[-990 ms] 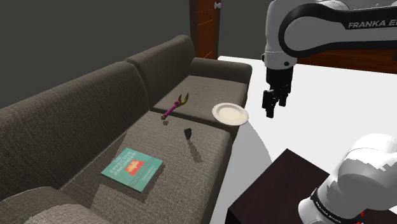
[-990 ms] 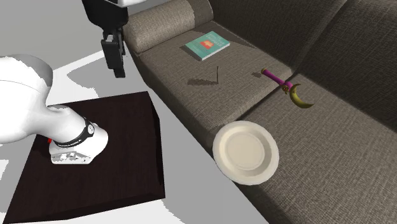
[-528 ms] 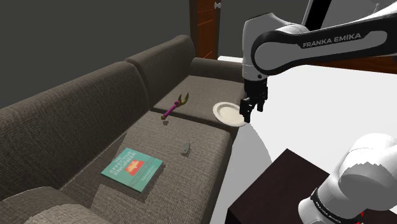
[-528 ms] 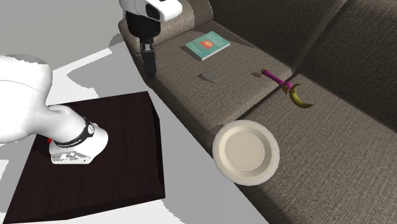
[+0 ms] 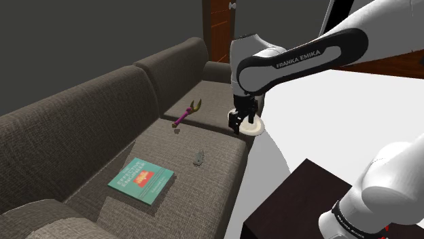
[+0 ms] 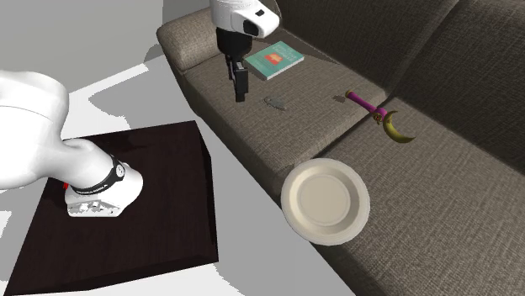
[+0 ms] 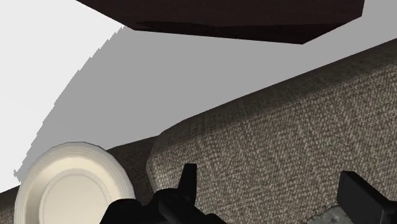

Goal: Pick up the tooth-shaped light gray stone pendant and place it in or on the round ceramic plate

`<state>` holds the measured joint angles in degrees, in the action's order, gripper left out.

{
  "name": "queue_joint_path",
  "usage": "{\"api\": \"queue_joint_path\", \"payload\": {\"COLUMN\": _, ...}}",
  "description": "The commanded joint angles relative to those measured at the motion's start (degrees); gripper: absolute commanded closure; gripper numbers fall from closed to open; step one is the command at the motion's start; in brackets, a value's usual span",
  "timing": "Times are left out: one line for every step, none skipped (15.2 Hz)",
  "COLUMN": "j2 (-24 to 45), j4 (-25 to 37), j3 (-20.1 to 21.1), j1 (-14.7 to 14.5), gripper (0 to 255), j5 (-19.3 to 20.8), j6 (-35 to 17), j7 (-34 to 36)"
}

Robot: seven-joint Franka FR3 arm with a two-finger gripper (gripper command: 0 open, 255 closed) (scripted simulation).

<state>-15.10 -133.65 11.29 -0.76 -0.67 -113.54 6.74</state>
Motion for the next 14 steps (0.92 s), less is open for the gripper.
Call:
{"api": "queue_joint_path", "payload": {"j2": 3.9, "j4": 1.7, "j3": 0.8, "j1": -0.1, "gripper": 0, "j5": 0.7, "j6": -3.0, "j7": 1.3}}
{"api": "queue_joint_path", "payload": {"j2": 5.9, "j4": 2.9, "j3": 1.2, "j1": -0.1, "gripper": 0, "j5": 1.2, "j6": -4.2, "j7": 1.9}}
{"api": "queue_joint_path", "payload": {"j2": 8.0, "j4": 4.1, "j3": 1.5, "j1": -0.2, "gripper": 0, "j5": 1.8, "j6": -5.4, "j7": 2.6}}
{"api": "queue_joint_path", "payload": {"j2": 10.1, "j4": 5.4, "j3": 1.9, "j1": -0.3, "gripper": 0, "j5": 2.4, "j6": -6.5, "j7": 3.3}}
{"api": "queue_joint_path", "payload": {"j2": 12.2, "j4": 6.8, "j3": 2.1, "j1": -0.4, "gripper": 0, "j5": 3.1, "j6": -7.5, "j7": 4.0}}
{"api": "queue_joint_path", "payload": {"j2": 14.3, "j4": 8.3, "j3": 2.4, "j1": -0.5, "gripper": 0, "j5": 3.8, "j6": -8.5, "j7": 4.8}}
{"api": "queue_joint_path", "payload": {"j2": 16.4, "j4": 9.8, "j3": 2.6, "j1": -0.7, "gripper": 0, "j5": 4.5, "j6": -9.3, "j7": 5.5}}
{"api": "queue_joint_path", "payload": {"j2": 18.5, "j4": 11.5, "j3": 2.8, "j1": -0.9, "gripper": 0, "j5": 5.3, "j6": -10.1, "j7": 6.3}}
{"api": "queue_joint_path", "payload": {"j2": 20.6, "j4": 13.2, "j3": 2.9, "j1": -1.1, "gripper": 0, "j5": 6.1, "j6": -10.8, "j7": 7.0}}
{"api": "queue_joint_path", "payload": {"j2": 22.7, "j4": 14.9, "j3": 2.9, "j1": -1.4, "gripper": 0, "j5": 6.9, "j6": -11.4, "j7": 7.7}}
{"api": "queue_joint_path", "payload": {"j2": 24.8, "j4": 16.7, "j3": 3.0, "j1": -1.8, "gripper": 0, "j5": 7.8, "j6": -12.0, "j7": 8.4}}
{"api": "queue_joint_path", "payload": {"j2": 26.9, "j4": 18.7, "j3": 3.0, "j1": -2.1, "gripper": 0, "j5": 8.6, "j6": -12.4, "j7": 9.1}}
{"api": "queue_joint_path", "payload": {"j2": 29.0, "j4": 20.7, "j3": 2.9, "j1": -2.5, "gripper": 0, "j5": 9.4, "j6": -12.8, "j7": 9.7}}
{"api": "queue_joint_path", "payload": {"j2": 31.1, "j4": 22.7, "j3": 2.8, "j1": -3.0, "gripper": 0, "j5": 10.2, "j6": -13.1, "j7": 10.4}}
